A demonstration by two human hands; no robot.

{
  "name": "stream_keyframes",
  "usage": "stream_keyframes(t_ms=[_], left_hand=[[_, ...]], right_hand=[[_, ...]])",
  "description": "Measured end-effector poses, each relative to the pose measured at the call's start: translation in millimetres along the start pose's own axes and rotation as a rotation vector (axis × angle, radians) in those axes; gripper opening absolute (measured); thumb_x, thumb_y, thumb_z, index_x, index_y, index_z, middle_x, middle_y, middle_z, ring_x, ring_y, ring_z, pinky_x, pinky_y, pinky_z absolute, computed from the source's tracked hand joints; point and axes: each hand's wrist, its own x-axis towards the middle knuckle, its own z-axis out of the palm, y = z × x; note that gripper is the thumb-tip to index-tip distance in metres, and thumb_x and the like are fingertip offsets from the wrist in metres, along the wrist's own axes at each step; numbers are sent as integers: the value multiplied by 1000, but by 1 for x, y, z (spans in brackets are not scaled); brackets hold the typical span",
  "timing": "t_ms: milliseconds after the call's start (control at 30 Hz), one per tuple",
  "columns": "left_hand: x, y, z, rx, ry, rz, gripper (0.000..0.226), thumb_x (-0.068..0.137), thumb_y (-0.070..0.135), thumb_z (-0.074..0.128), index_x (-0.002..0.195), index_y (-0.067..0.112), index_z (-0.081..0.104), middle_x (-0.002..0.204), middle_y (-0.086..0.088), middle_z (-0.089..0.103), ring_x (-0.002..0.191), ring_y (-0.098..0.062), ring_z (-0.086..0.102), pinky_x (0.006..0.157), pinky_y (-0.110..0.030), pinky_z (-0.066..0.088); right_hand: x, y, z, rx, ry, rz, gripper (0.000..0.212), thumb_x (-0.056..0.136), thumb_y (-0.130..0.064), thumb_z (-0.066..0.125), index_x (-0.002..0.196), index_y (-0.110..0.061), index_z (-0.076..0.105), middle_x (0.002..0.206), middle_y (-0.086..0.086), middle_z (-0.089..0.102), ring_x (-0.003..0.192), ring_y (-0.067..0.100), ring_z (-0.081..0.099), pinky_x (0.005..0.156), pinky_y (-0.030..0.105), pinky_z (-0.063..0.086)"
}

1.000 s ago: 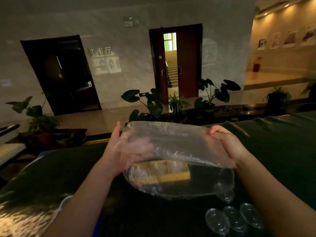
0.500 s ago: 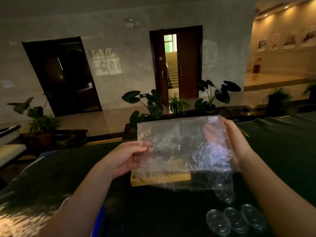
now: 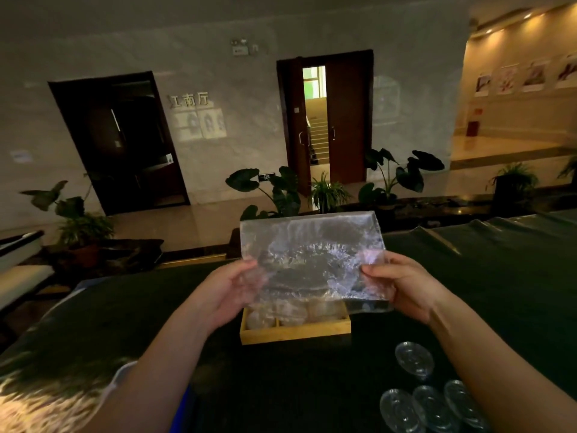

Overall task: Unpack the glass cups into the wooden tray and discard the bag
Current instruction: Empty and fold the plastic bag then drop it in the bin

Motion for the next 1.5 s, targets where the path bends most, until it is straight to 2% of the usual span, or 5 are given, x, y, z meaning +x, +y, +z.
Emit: stream_keyframes(t_ms=[400,767,900,1300,1500], left_hand=[[-1,-12,4,44,162,118,15,92,10,62,104,12,71,90,-11,73,75,-20,66,71,-34,59],[-2,3,-13,64,23,142,73,73,42,73,138,19,48,137,-12,56,120,-28,56,96,-48,48],[-6,23,4,663,-93,142,93,60,71,71,139,31,45,127,11,57,110,-9,57,85,-32,50],[0,1,32,376,-38,195,15,83,-1,73,98,2,69,67,-9,73,53,-15,66,48,-25,55],[2,-11,31,309,67,263,24,77,8,80,99,9,70,79,-10,76,65,-21,69,63,-34,57]], right_hand=[[4,0,-7,65,12,-97,31,79,5,64,107,-6,70,99,14,76,83,26,75,68,38,61],[-3,-20,-14,16,-28,-21,35,81,3,58,114,-4,70,102,18,76,88,33,74,76,45,62],[0,-28,-3,-113,-107,0,36,79,3,63,114,-3,70,103,17,75,90,31,74,69,39,61],[7,5,22,441,-266,2,111,63,-83,62,143,-7,50,140,22,54,128,37,50,112,54,36],[5,18,33,6,-199,-6,44,72,-27,84,113,-16,75,101,9,78,90,24,75,70,35,60]])
